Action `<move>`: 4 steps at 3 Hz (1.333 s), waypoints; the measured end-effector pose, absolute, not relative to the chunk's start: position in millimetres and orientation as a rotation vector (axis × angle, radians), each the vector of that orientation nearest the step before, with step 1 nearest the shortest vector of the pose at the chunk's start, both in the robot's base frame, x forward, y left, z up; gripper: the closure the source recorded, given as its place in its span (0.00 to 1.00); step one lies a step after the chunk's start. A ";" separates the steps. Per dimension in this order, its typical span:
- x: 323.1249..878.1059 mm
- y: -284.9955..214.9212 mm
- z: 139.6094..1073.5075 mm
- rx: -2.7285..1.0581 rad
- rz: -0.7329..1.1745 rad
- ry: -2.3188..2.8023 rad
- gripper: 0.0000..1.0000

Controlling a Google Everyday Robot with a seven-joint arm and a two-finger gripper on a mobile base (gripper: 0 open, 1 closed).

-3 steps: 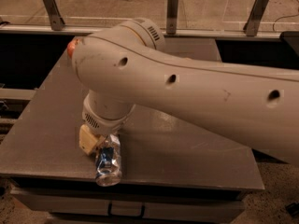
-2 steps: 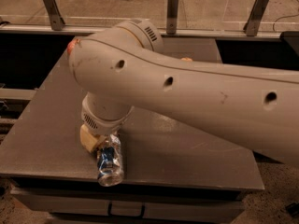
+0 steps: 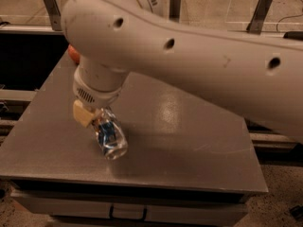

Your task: Move redbull can near orange

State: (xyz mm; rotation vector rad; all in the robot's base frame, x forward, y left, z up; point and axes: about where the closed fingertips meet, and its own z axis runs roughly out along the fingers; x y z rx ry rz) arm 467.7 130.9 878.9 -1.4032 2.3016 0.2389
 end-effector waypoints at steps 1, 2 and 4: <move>469.0 134.4 891.2 -1.462 0.225 2.231 1.00; 468.7 134.3 890.8 -1.462 0.224 2.231 1.00; 513.6 101.9 923.7 -1.396 0.278 2.136 1.00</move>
Offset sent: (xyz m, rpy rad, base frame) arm 0.0020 0.0040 0.0137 0.0021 -0.0432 0.0579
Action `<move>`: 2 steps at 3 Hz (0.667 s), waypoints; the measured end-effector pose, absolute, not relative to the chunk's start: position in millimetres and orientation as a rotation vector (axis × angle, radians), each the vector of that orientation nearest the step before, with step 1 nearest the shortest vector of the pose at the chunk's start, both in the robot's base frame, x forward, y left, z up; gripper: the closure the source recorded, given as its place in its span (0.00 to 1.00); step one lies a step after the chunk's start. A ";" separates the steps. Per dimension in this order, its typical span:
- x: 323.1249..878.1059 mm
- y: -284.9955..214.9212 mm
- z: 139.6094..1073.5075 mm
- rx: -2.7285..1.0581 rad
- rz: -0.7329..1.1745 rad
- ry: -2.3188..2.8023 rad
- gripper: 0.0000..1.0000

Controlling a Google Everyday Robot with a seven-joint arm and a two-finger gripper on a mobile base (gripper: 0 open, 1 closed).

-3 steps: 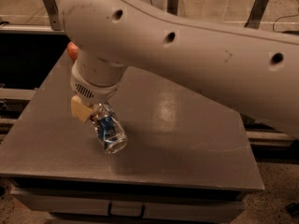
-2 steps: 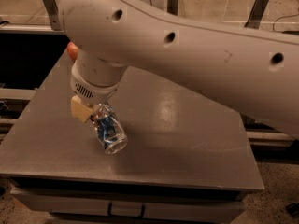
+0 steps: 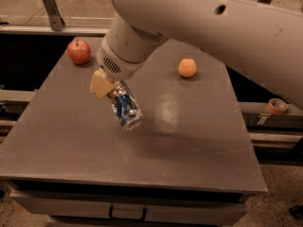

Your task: Move redbull can near orange

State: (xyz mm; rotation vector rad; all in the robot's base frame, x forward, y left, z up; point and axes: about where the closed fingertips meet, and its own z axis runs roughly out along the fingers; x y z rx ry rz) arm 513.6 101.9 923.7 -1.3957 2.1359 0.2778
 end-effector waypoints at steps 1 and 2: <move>555.9 83.2 947.7 -1.429 0.356 2.043 1.00; 595.8 81.5 981.4 -1.507 0.381 1.866 1.00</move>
Offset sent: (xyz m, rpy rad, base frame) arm 0.1292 -0.0259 0.1089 0.1554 -0.3056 0.4083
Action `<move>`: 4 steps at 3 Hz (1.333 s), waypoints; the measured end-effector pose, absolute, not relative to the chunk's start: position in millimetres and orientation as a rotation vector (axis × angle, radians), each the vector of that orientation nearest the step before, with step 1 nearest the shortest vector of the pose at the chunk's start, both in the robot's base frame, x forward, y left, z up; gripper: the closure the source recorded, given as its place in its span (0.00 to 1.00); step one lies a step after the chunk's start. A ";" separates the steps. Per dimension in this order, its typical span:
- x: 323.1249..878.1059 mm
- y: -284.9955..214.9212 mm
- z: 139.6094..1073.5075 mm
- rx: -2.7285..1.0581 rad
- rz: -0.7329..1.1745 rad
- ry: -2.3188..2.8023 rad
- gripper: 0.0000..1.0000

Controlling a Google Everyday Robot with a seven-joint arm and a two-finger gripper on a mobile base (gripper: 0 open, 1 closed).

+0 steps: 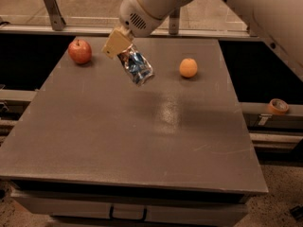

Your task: Move redbull can near orange

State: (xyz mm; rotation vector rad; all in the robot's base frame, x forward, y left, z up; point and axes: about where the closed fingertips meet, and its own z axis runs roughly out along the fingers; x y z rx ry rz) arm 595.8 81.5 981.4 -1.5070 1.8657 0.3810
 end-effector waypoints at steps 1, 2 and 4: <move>603.7 80.7 1009.4 -1.540 0.334 1.755 1.00; 605.9 75.1 1007.6 -1.511 0.335 1.770 1.00; 663.3 14.8 1002.6 -1.324 0.345 1.646 1.00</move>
Offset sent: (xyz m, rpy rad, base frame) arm 0.0153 -0.0174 0.0248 0.0330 -0.0864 -0.0118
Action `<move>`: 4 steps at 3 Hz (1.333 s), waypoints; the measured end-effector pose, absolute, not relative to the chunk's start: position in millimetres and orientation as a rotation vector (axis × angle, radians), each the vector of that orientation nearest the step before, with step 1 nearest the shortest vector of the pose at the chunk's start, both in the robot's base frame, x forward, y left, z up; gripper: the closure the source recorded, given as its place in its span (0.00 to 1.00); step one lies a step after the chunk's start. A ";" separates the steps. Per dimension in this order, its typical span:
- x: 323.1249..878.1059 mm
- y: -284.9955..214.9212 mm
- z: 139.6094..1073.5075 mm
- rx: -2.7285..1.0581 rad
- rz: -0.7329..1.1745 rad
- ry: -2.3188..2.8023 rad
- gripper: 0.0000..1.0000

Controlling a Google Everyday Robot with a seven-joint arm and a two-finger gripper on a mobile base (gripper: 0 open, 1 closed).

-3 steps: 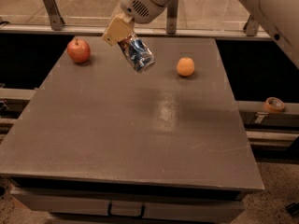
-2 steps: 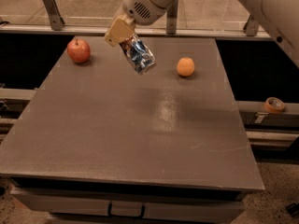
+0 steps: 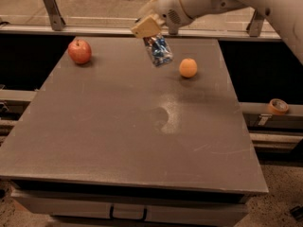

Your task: Move redbull can near orange

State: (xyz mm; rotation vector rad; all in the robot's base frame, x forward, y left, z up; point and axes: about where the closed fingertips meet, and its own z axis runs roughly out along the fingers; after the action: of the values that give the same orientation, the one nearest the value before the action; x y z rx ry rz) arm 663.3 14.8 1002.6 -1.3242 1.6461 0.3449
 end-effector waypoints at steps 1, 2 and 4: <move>694.2 -13.9 1007.4 -1.249 0.328 1.561 1.00; 724.6 -45.0 1018.5 -1.163 0.320 1.465 1.00; 751.4 -112.6 1034.5 -1.063 0.272 1.288 1.00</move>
Offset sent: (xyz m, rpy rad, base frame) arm 0.0975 -0.1076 0.0349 0.2737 -0.2988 -0.0751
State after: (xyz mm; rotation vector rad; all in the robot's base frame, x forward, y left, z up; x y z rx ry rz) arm 751.4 -112.6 1034.5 -1.0632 1.2882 0.2721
